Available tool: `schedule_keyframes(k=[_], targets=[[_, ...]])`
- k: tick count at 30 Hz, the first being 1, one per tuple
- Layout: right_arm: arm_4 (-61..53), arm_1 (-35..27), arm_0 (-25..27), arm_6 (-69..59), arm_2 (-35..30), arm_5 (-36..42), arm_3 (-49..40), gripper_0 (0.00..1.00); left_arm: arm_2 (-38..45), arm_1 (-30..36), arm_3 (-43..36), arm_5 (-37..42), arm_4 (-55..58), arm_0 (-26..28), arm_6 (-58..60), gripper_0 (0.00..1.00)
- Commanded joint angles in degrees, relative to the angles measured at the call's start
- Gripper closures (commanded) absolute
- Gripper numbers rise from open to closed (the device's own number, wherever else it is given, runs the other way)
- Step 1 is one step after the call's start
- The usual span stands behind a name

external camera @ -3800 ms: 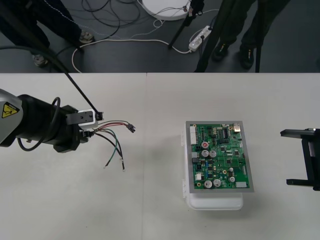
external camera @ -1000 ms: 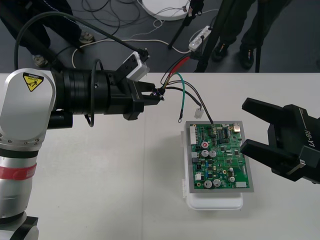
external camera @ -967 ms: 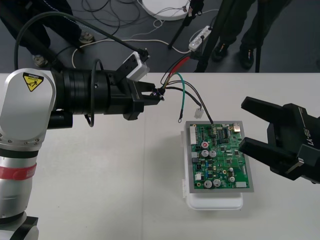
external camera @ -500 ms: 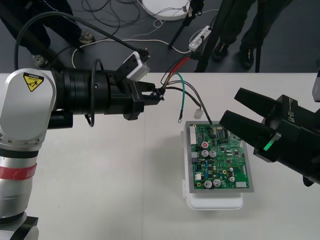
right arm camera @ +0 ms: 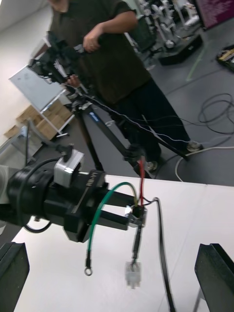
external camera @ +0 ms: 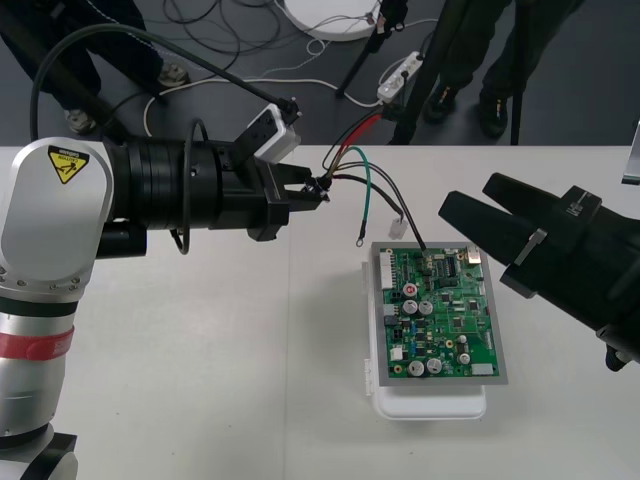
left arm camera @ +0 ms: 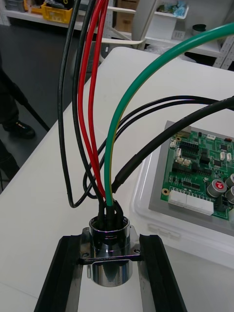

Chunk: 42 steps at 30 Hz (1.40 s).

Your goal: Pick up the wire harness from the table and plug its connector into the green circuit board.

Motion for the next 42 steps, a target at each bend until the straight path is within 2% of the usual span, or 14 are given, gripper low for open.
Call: schedule_keyframes(k=[1,9,17,20,26,33,42], targets=[[-4.74,-0.05,-2.92,-1.95,-1.2,4.25,-1.92,0.0,-1.33,-1.0,-1.76,2.99,0.36,-1.37,0.41,1.0],[-7.02,0.39,-5.64,-1.78,-0.41,5.39,-1.92,0.0,-1.51,-1.0,-1.85,2.99,0.45,-1.28,0.76,1.0],[-7.28,2.23,-13.11,-1.95,5.75,6.09,-1.92,0.0,-1.51,-1.0,-1.85,2.99,0.54,-1.28,0.76,1.0],[-7.28,3.55,-16.19,-1.78,8.73,8.9,-1.92,0.0,-1.51,-1.0,-1.76,2.99,0.63,-1.28,0.76,1.0],[-7.2,4.96,-18.83,-1.43,11.81,12.16,-1.92,0.0,-1.51,-1.0,-1.85,2.99,0.8,-1.28,0.76,1.0],[-7.37,5.05,-21.38,-1.87,13.04,14.53,-1.92,0.0,-1.51,-1.09,-1.76,2.99,1.07,-1.28,0.76,1.0],[-12.91,6.19,-27.53,-1.51,14.1,21.3,-1.92,0.0,-1.51,-1.0,-1.85,2.99,1.07,-1.19,0.67,1.0]])
